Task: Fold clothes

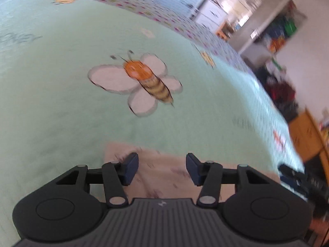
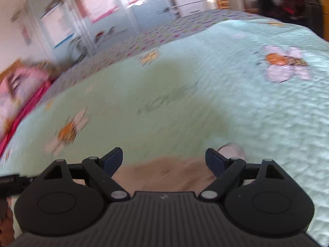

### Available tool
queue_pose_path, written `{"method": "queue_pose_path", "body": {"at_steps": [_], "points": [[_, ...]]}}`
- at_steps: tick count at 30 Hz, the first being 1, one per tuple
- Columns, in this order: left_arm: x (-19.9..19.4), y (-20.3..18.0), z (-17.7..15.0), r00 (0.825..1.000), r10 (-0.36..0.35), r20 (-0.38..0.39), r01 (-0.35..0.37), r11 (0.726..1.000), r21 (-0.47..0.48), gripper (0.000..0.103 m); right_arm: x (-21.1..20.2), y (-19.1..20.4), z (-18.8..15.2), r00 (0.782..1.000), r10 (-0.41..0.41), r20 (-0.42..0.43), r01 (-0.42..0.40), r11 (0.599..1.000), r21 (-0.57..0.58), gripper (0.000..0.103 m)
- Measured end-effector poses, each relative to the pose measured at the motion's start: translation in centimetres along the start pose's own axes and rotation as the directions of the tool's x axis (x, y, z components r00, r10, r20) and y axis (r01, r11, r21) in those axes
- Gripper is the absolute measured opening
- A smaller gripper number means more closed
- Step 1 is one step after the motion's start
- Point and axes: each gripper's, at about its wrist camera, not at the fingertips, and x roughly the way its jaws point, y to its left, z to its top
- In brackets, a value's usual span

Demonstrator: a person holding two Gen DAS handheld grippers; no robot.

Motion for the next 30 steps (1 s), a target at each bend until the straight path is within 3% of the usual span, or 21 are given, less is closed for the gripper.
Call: {"method": "queue_pose_path", "body": {"at_steps": [3,6,8,12,14,17,19,21,23,27,30], "points": [[-1.8,0.2,-0.8,1.0,-0.012,0.015,0.011,1.0,0.021,0.06,-2.3,-0.3,-1.1,0.998,0.054,0.041,-0.053,0.998,-0.02,0.089],[-4.2,0.0,-2.8,0.999,-0.043,0.012,0.042,0.997,0.066,0.06,-2.9,0.3,-4.1,0.996,0.076,-0.045,-0.081,0.991,-0.108,0.089],[-6.1,-0.2,-4.9,0.998,-0.044,0.038,0.04,0.993,0.111,0.06,-4.6,0.3,-6.6,0.999,0.021,-0.036,-0.027,0.984,-0.178,0.089],[-10.0,-1.2,-10.4,0.997,-0.051,0.056,0.037,0.972,0.231,0.063,-9.8,1.3,-10.4,0.982,-0.126,0.139,0.165,0.935,-0.314,0.089],[-10.1,-1.7,-12.8,0.999,-0.023,0.028,0.013,0.953,0.303,0.064,-10.9,2.8,-11.3,0.983,-0.079,0.164,0.134,0.924,-0.358,0.089],[-10.5,-1.9,-15.7,0.999,0.036,0.025,-0.044,0.919,0.393,0.064,-10.1,6.9,-13.0,0.987,-0.054,0.149,0.128,0.825,-0.551,0.089],[-11.6,-1.8,-16.2,0.997,0.053,0.051,-0.069,0.905,0.42,0.064,-8.2,8.2,-14.4,0.993,-0.102,0.064,0.12,0.764,-0.634,0.089],[-13.1,-1.7,-16.3,0.995,0.06,0.078,-0.088,0.899,0.43,0.064,-7.5,7.7,-15.5,0.986,-0.168,0.005,0.134,0.769,-0.626,0.089],[-14.7,-1.6,-16.5,0.994,0.041,0.103,-0.083,0.895,0.438,0.064,-9.6,7.5,-16.0,0.985,-0.165,0.049,0.161,0.787,-0.596,0.089],[-14.6,-2.3,-17.3,0.996,0.017,0.083,-0.055,0.875,0.481,0.067,-12.4,9.5,-15.8,0.987,-0.075,0.141,0.144,0.796,-0.588,0.091],[-13.1,-2.0,-18.1,0.998,0.057,0.036,-0.067,0.887,0.457,0.067,-10.3,11.8,-15.7,0.996,0.014,0.093,0.043,0.812,-0.582,0.093]]}}
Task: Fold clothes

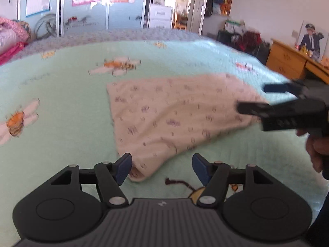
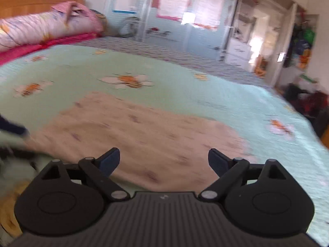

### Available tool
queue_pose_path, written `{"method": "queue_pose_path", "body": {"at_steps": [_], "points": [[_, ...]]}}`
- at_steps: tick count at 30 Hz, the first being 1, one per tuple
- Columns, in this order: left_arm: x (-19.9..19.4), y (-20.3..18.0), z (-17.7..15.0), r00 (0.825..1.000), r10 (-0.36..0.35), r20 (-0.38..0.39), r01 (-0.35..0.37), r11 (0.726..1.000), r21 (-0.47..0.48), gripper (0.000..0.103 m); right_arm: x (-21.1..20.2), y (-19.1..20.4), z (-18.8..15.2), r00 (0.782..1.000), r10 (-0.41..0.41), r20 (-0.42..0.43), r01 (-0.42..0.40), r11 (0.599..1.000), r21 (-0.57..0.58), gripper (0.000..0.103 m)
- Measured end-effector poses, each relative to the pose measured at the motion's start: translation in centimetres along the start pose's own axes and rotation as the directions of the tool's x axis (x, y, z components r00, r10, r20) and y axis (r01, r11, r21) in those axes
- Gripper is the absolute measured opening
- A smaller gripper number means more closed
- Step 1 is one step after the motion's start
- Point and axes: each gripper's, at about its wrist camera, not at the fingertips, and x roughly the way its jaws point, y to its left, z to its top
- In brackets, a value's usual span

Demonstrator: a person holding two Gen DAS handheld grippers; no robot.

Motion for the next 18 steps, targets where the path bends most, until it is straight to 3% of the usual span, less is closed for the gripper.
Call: {"method": "queue_pose_path", "body": {"at_steps": [3,5,7,10,14,15,18], "points": [[-0.9,0.9,-0.7,1.0,0.021,-0.007,-0.021,0.998,-0.063,0.065,2.9,1.0,-1.0,0.992,0.015,-0.126,-0.014,1.0,0.011,0.093],[-2.9,1.0,-0.7,1.0,-0.009,0.026,0.011,0.997,-0.08,0.067,1.2,0.4,-1.3,0.994,-0.009,-0.109,0.016,0.998,0.063,0.093],[-4.4,0.2,-0.4,0.997,-0.03,0.068,0.032,0.999,-0.038,0.068,-0.4,-0.2,-1.6,0.995,-0.033,-0.093,0.044,0.992,0.115,0.093],[-3.8,-1.4,1.0,0.993,-0.054,0.102,0.052,0.998,0.02,0.068,-2.7,-0.8,-1.4,0.998,-0.051,-0.038,0.057,0.982,0.179,0.093],[0.9,-1.9,1.9,1.0,-0.031,0.0,0.031,0.999,0.035,0.069,-0.8,0.1,0.8,0.999,-0.024,-0.026,0.028,0.986,0.167,0.093],[1.8,-1.5,1.5,0.999,-0.026,-0.034,0.027,0.999,0.018,0.068,0.2,0.0,0.8,0.998,-0.019,-0.059,0.028,0.986,0.167,0.093],[0.1,-1.2,0.8,1.0,-0.022,-0.013,0.022,1.0,0.008,0.067,1.7,-0.5,-0.3,0.977,-0.035,-0.211,0.074,0.981,0.178,0.091]]}}
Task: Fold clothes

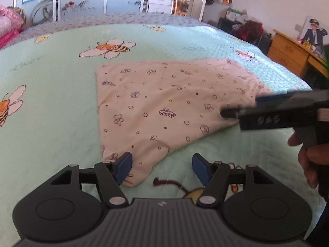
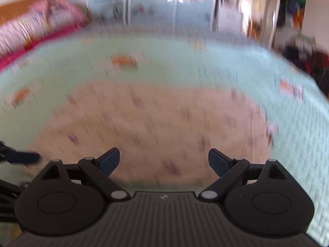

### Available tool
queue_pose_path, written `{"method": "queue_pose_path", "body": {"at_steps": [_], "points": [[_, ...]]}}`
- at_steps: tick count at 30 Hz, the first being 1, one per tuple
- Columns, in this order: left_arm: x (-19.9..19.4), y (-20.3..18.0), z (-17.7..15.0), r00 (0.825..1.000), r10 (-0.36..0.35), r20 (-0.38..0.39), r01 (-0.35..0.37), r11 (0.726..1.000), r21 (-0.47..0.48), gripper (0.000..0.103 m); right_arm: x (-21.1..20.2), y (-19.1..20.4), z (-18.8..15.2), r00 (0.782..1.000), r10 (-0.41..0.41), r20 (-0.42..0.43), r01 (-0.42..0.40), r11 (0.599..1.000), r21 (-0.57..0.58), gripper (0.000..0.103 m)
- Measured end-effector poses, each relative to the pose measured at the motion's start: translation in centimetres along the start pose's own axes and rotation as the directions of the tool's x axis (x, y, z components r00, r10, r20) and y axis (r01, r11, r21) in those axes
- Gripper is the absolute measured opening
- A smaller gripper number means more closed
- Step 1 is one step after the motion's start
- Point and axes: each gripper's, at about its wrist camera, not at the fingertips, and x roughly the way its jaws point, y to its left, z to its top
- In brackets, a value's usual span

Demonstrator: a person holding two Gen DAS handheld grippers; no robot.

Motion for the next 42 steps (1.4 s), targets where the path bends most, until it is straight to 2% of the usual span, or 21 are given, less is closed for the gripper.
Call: {"method": "queue_pose_path", "body": {"at_steps": [1,3,6,10,13,16,18,21,23,25,34,42], "points": [[-1.1,0.1,0.1,1.0,-0.012,0.024,0.012,1.0,-0.013,0.068,-0.4,-0.4,-0.4,0.999,-0.032,-0.021,0.033,0.999,0.024,0.091],[-3.2,0.2,0.5,0.997,-0.03,0.071,0.033,0.999,-0.031,0.072,-2.9,-1.4,-1.2,0.999,-0.025,0.022,0.023,0.996,0.089,0.091],[-4.2,-0.4,2.3,0.998,0.017,0.06,-0.014,0.999,-0.038,0.072,-6.5,-2.3,-1.2,0.997,-0.009,0.077,-0.005,0.984,0.18,0.091],[-6.2,-2.2,5.9,0.995,0.081,0.049,-0.079,0.995,-0.054,0.072,-9.4,-1.8,2.0,0.996,-0.029,0.088,0.009,0.975,0.223,0.091],[-7.7,-2.9,8.5,0.992,0.129,0.012,-0.127,0.989,-0.077,0.074,-11.6,-1.1,5.1,0.995,-0.035,0.098,0.01,0.97,0.243,0.092],[-9.2,-3.3,10.6,0.986,0.165,0.001,-0.164,0.981,-0.105,0.074,-12.8,-0.5,7.7,0.996,-0.041,0.08,0.02,0.97,0.244,0.092],[-10.3,-3.5,11.8,0.98,0.198,0.013,-0.195,0.973,-0.123,0.075,-13.5,-0.1,8.8,0.995,-0.064,0.076,0.045,0.973,0.226,0.092],[-10.4,-4.1,13.1,0.962,0.274,0.011,-0.271,0.956,-0.116,0.08,-13.8,0.6,9.9,0.99,-0.129,0.062,0.115,0.975,0.19,0.092],[-10.1,-4.1,13.3,0.953,0.301,-0.022,-0.301,0.946,-0.119,0.08,-13.8,0.9,10.4,0.985,-0.17,0.044,0.16,0.973,0.169,0.092],[-9.7,-4.1,13.0,0.955,0.295,-0.044,-0.298,0.946,-0.13,0.08,-13.7,1.0,10.2,0.983,-0.182,0.024,0.176,0.972,0.155,0.092],[-9.0,-4.4,11.7,0.963,0.257,-0.081,-0.267,0.953,-0.145,0.08,-13.5,-0.7,8.7,0.989,-0.15,0.002,0.147,0.968,0.202,0.092],[-7.1,-4.7,10.3,0.958,0.263,-0.117,-0.277,0.952,-0.129,0.08,-11.9,-1.1,7.7,0.991,-0.135,-0.021,0.136,0.967,0.214,0.092]]}}
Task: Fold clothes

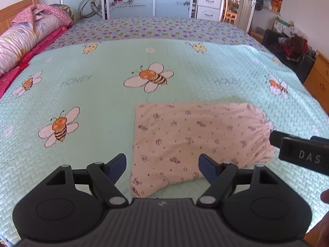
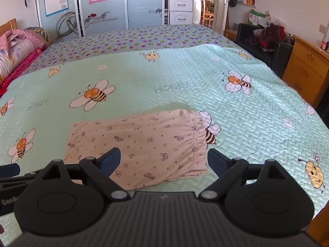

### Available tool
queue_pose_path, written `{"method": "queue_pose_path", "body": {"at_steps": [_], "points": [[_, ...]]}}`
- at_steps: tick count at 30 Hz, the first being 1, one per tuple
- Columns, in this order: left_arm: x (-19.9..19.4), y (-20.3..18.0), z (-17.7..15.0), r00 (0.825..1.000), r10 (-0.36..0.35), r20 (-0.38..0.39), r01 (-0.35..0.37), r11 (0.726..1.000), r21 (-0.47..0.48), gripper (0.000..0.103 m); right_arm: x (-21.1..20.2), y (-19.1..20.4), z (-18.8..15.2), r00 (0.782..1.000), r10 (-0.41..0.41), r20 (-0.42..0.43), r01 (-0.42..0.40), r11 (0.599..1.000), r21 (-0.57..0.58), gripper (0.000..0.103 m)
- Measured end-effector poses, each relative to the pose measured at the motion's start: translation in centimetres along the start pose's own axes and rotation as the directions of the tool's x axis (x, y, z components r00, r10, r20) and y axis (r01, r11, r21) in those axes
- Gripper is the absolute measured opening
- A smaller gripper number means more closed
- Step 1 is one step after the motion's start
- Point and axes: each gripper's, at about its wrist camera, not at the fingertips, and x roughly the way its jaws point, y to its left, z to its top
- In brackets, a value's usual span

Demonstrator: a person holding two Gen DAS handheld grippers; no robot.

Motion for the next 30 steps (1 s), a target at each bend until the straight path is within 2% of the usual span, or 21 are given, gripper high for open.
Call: {"method": "queue_pose_path", "body": {"at_steps": [8,12,17,20,24,27,30], "points": [[4.9,0.1,-0.7,0.999,0.02,-0.039,-0.02,1.0,0.004,0.08,4.0,0.6,-1.2,0.999,0.025,-0.041,-0.025,1.0,-0.011,0.092],[7.0,-0.3,0.3,0.999,0.015,-0.029,-0.014,1.0,0.013,0.08,7.0,0.8,-1.0,0.998,0.023,-0.056,-0.024,1.0,-0.006,0.092],[7.8,-1.2,1.8,1.0,-0.006,-0.03,0.007,0.999,0.033,0.08,9.3,0.8,0.5,0.995,0.013,-0.101,-0.011,1.0,0.015,0.092],[7.5,-1.4,1.4,1.0,-0.014,-0.01,0.014,1.0,0.023,0.08,9.2,0.8,0.9,0.995,0.006,-0.103,-0.007,1.0,-0.016,0.092],[5.6,-1.1,0.0,1.0,0.001,0.008,-0.001,0.999,-0.037,0.08,7.6,1.1,0.4,0.998,-0.001,-0.067,-0.005,0.997,-0.081,0.092],[4.2,-1.6,-0.7,1.0,0.016,0.005,-0.016,1.0,-0.022,0.08,6.0,0.9,-0.1,0.996,0.016,-0.093,-0.025,0.995,-0.096,0.092],[2.6,-1.9,-1.1,0.999,0.029,0.014,-0.029,1.0,-0.004,0.08,4.3,0.6,-0.7,0.997,0.031,-0.077,-0.037,0.996,-0.079,0.092]]}}
